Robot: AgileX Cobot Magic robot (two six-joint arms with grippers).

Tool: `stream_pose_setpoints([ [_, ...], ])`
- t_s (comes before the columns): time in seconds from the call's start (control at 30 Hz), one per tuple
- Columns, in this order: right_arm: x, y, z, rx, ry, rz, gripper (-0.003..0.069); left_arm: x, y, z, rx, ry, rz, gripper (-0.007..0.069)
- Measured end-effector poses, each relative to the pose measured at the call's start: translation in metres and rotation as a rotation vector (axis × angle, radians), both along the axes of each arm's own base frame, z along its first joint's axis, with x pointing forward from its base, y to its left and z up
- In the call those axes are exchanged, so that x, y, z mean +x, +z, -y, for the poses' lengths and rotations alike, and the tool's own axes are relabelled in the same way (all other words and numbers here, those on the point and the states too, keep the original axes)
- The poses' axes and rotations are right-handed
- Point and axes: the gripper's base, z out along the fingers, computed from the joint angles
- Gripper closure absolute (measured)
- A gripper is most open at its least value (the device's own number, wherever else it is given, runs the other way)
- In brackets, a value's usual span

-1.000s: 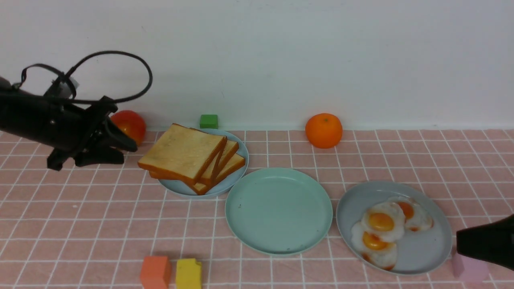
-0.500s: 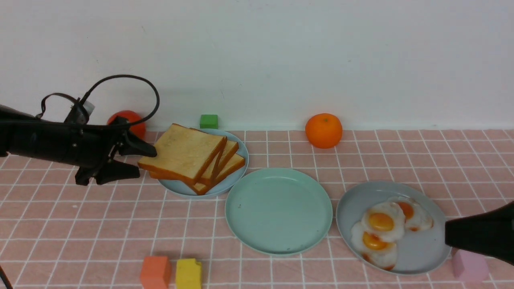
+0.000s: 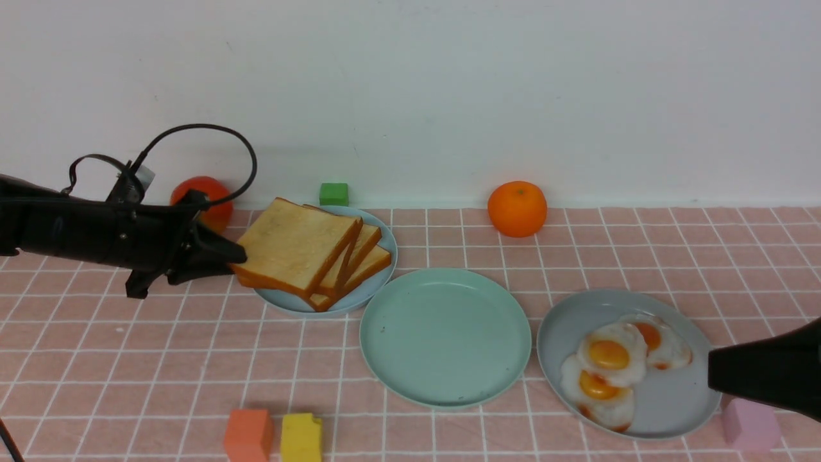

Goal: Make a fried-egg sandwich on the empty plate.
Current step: Use the left arm to grab a slice of bread, then use the left arm to put a slice of bread into the empty plate in the middle

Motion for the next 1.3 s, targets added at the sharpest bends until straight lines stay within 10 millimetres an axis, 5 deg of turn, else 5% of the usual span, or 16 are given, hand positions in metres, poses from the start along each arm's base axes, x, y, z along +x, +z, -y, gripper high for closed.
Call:
stream_pose_setpoints([
  [0.27,0.0,0.0,0.0,0.0,0.003,-0.003,0.0417,0.001,0.015,0.002,-0.01,-0.03,0.034,0.05],
  [0.53,0.0,-0.001,0.001,-0.017,0.005,-0.004,0.0417,-0.015,0.108,0.015,-0.063,-0.167,0.224,0.05],
  [0.67,0.0,-0.005,0.005,-0.092,0.003,0.003,0.0417,-0.028,0.132,0.04,-0.083,-0.265,0.264,0.05],
  [0.77,0.001,-0.007,0.007,-0.139,-0.001,0.01,0.0417,-0.031,0.131,0.063,-0.07,-0.34,0.257,0.05],
  [0.97,0.001,-0.009,0.011,-0.204,-0.006,0.019,0.0417,-0.039,0.101,0.147,0.019,-0.487,0.175,0.05],
  [1.1,0.002,-0.009,0.012,-0.21,-0.008,0.022,0.0417,-0.035,0.076,0.168,0.048,-0.461,0.107,0.05],
  [1.3,0.002,-0.011,0.014,-0.238,-0.009,0.024,0.0417,-0.022,0.041,0.172,0.087,-0.386,0.045,0.05],
])
